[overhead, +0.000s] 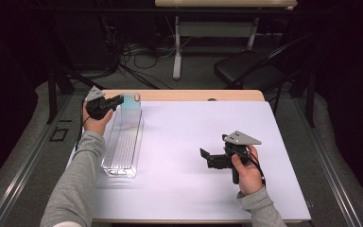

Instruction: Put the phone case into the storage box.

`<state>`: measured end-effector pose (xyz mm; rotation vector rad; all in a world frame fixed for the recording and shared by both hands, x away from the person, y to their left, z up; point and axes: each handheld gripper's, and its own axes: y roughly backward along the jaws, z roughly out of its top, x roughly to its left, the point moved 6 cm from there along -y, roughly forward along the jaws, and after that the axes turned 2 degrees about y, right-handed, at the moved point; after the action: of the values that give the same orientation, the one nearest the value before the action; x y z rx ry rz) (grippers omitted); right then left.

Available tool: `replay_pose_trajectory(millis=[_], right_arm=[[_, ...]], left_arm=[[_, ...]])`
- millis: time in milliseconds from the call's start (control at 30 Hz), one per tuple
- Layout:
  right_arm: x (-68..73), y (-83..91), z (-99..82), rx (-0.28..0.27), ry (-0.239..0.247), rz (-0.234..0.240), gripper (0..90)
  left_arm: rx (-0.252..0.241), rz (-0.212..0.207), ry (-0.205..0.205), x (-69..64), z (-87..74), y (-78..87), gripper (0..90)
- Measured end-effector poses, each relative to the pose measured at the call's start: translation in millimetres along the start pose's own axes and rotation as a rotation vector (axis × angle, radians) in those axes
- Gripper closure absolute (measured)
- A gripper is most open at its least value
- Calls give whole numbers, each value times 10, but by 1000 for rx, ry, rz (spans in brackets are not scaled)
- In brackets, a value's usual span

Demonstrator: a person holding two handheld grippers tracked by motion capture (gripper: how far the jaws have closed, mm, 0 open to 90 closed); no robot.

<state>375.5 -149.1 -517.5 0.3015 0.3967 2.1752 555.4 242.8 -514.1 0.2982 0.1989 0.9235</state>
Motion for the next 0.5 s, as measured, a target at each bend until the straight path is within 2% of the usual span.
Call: replay_pose_trajectory(millis=[200, 500], right_arm=[[-1, 2, -4, 2, -2, 0, 0], [-12, -12, -24, 10, -6, 1, 0]], left_arm=[[6, 12, 9, 38, -13, -2, 815], [-2, 19, 50, 118, -49, -21, 810]])
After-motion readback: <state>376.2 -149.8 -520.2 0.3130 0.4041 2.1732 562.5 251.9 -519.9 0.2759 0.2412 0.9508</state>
